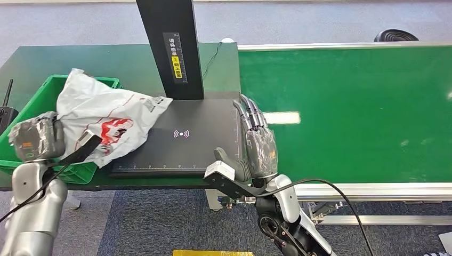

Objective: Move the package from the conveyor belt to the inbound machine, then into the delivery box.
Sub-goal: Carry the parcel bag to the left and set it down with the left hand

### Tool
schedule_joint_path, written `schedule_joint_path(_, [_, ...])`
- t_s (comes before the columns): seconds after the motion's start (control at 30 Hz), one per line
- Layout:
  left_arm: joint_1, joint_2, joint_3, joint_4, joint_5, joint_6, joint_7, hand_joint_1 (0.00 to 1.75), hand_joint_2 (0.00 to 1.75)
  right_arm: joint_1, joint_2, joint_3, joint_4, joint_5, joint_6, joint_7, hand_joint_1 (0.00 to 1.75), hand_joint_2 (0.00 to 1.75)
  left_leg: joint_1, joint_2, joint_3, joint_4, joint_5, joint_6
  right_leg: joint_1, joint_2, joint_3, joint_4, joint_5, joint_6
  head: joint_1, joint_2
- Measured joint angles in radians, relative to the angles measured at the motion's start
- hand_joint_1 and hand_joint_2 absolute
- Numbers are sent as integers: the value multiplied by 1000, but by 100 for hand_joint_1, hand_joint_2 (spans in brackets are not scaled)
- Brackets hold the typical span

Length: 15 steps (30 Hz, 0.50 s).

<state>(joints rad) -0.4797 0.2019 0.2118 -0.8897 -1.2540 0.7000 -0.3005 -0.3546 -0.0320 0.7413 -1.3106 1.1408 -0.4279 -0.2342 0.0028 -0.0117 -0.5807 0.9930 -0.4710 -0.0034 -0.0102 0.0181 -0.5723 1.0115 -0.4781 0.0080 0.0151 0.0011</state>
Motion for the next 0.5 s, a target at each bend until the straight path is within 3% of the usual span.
schedule_joint_path(0.27, [50,24,236,62,-15,0,-64,175,175,49,-1,-11,2,27,-23,-4,0,0,0,0,-1,0,0,0,0,0,0,0,0,0,0,0])
schedule_joint_path(0.43, [58,23,323,74,-25,0,-99,175,175,73,0,-19,-1,51,-25,8,0,0,0,-1,-1,0,0,0,0,0,0,0,0,0,0,0])
schedule_joint_path(0.47, [58,22,333,75,-28,0,-102,166,175,78,0,-20,-3,54,-25,11,0,0,0,-1,-1,0,0,0,0,0,0,0,0,0,0,0])
schedule_joint_path(0.5, [58,21,341,75,-30,0,-104,122,175,84,0,-22,-7,58,-24,14,0,0,0,-1,-1,0,0,0,0,0,0,0,0,0,0,0])
